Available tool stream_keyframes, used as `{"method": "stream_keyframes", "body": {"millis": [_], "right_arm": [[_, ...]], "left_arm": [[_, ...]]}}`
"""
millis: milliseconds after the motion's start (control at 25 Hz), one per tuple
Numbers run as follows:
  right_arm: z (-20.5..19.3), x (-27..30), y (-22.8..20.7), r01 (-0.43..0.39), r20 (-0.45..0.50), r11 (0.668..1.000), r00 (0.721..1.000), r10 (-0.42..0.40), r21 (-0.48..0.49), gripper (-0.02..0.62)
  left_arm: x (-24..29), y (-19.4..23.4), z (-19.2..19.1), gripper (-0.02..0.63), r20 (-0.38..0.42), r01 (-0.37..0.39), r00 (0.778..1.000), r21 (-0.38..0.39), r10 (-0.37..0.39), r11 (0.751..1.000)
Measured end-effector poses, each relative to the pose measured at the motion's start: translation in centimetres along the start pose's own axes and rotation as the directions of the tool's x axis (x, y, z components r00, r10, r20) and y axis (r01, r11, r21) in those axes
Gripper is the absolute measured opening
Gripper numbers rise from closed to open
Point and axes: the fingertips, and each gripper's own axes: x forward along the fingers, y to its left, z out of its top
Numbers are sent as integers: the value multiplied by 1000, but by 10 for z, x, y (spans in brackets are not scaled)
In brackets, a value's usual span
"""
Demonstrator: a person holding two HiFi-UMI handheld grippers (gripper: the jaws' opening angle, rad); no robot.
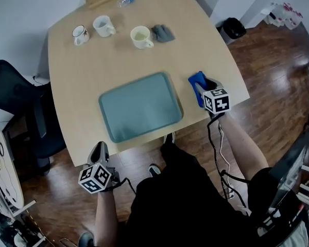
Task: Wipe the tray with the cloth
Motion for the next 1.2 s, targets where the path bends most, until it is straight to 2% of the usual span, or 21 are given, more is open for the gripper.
{"method": "stream_keyframes", "body": {"millis": [40, 120, 200, 240, 320, 400, 440, 600, 760, 960, 1200], "right_arm": [[6, -7, 2, 15, 23, 1000, 1000, -15, -5, 199], [26, -42, 7, 70, 116, 998, 991, -70, 4, 215], [46, -94, 19, 142, 233, 990, 962, -142, 16, 215], [54, -121, 30, 166, 285, 986, 944, -167, 27, 208], [57, -172, 63, 163, 357, 985, 918, -171, 53, 135], [43, -213, 111, 92, 390, 993, 914, -114, 75, 44], [31, -229, 137, 44, 395, 995, 915, -75, 88, 31], [-26, -277, 228, -118, 384, 980, 922, 48, 161, 23], [-63, -306, 292, -205, 368, 966, 920, 136, 155, 22], [-85, -332, 336, -261, 352, 965, 906, 234, 32, 21], [-98, -352, 338, -292, 331, 956, 900, 283, -23, 21]], "left_arm": [[-6, -8, 1, 37, 13, 26, 1000, 9, -27, 1000], [-23, -21, 0, 38, 44, 78, 996, 31, -79, 997], [-44, -28, -3, 38, 77, 112, 990, 71, -118, 991], [-55, -29, -6, 37, 93, 123, 987, 97, -132, 988], [-80, -31, -18, 38, 117, 140, 981, 144, -158, 980], [-108, -35, -38, 37, 125, 165, 974, 177, -189, 970], [-122, -36, -49, 38, 126, 180, 971, 188, -206, 966], [-176, -40, -93, 38, 117, 232, 959, 204, -259, 951], [-213, -45, -118, 37, 97, 270, 950, 224, -297, 937], [-241, -65, -123, 37, 106, 284, 941, 269, -322, 920], [-246, -105, -123, 37, 112, 304, 930, 298, -350, 905]]}}
